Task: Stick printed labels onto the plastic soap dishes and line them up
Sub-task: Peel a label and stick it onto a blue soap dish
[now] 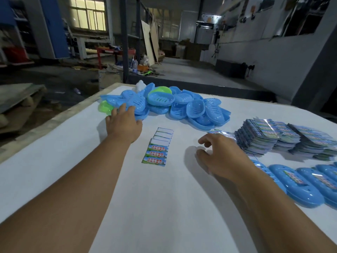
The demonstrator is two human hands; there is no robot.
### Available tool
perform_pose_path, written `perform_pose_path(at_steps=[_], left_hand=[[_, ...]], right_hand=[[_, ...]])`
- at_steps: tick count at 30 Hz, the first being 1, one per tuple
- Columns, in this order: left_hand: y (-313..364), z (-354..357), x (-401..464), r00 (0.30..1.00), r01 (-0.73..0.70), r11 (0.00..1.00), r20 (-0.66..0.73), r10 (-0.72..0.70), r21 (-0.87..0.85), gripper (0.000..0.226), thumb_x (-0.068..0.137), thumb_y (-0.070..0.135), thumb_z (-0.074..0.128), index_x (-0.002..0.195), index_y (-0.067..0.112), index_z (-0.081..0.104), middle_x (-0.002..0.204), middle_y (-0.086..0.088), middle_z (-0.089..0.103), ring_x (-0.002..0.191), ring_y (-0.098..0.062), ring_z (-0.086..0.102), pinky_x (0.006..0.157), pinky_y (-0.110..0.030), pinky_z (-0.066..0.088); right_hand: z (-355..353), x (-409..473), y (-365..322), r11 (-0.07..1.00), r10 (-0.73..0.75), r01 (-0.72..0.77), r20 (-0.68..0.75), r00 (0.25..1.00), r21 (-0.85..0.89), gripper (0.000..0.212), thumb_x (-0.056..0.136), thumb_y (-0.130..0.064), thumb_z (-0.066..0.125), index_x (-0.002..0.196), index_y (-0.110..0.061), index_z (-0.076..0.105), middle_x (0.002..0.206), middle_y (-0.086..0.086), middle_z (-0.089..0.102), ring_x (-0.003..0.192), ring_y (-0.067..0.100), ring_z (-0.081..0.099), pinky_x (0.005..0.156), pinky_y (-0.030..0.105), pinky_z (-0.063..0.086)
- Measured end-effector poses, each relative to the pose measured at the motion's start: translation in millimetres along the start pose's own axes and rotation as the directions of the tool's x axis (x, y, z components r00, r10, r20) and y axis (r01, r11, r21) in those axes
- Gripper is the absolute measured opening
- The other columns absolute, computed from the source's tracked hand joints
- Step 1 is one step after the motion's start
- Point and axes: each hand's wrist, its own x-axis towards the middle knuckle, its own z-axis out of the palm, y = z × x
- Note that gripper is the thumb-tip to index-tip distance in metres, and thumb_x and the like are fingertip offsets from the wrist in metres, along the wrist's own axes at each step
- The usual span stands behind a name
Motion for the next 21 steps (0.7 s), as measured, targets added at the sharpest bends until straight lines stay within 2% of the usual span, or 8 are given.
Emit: perform_pose_path(at_steps=[5, 11, 16, 18, 21], left_hand=[[1, 5, 7, 0.999, 0.004, 0.999, -0.045, -0.002, 0.037, 0.047, 0.096, 0.032, 0.054, 0.141, 0.021, 0.047, 0.139, -0.008, 0.051, 0.126, -0.031, 0.045, 0.101, -0.044, 0.040], [2, 6, 7, 0.995, 0.018, 0.998, -0.103, -0.012, 0.052, 0.033, 0.091, 0.025, 0.065, 0.124, 0.021, 0.059, 0.119, -0.007, 0.059, 0.111, -0.028, 0.049, 0.091, -0.040, 0.045], [2, 1, 0, 0.989, -0.055, 0.997, -0.136, 0.062, 0.059, 0.028, 0.091, 0.015, 0.065, 0.119, 0.019, 0.064, 0.108, -0.007, 0.064, 0.103, -0.026, 0.052, 0.084, -0.036, 0.046], [1, -2, -4, 0.977, -0.089, 0.996, -0.193, 0.091, 0.019, 0.026, 0.094, 0.015, 0.062, 0.120, 0.019, 0.063, 0.108, -0.007, 0.064, 0.101, -0.027, 0.054, 0.083, -0.038, 0.048], [4, -9, -10, 0.957, -0.102, 0.974, -0.286, 0.041, -0.202, 0.025, 0.099, 0.016, 0.057, 0.124, 0.018, 0.058, 0.112, -0.008, 0.062, 0.099, -0.028, 0.061, 0.083, -0.043, 0.054]], right_hand=[[2, 1, 2, 1.000, 0.006, -0.006, 0.007, 1.000, 0.000, 0.038, 0.089, -0.041, 0.058, 0.126, -0.032, 0.062, 0.115, -0.009, 0.064, 0.111, 0.017, 0.057, 0.091, 0.034, 0.048], [3, 2, 1, 1.000, 0.012, -0.012, 0.024, 1.000, 0.013, 0.036, 0.090, -0.042, 0.058, 0.124, -0.032, 0.063, 0.113, -0.010, 0.065, 0.107, 0.017, 0.059, 0.088, 0.033, 0.048], [3, 2, 1, 0.999, 0.017, -0.018, 0.035, 0.999, 0.027, 0.037, 0.090, -0.042, 0.059, 0.125, -0.031, 0.063, 0.113, -0.009, 0.064, 0.105, 0.015, 0.059, 0.084, 0.030, 0.046], [3, 2, 0, 0.999, 0.021, -0.023, 0.044, 0.999, 0.049, 0.037, 0.090, -0.041, 0.060, 0.125, -0.031, 0.063, 0.112, -0.011, 0.064, 0.102, 0.013, 0.059, 0.082, 0.029, 0.044], [3, 1, 0, 0.997, 0.024, -0.028, 0.058, 0.998, 0.071, 0.036, 0.090, -0.042, 0.060, 0.125, -0.031, 0.063, 0.110, -0.013, 0.063, 0.097, 0.011, 0.059, 0.081, 0.029, 0.044]])
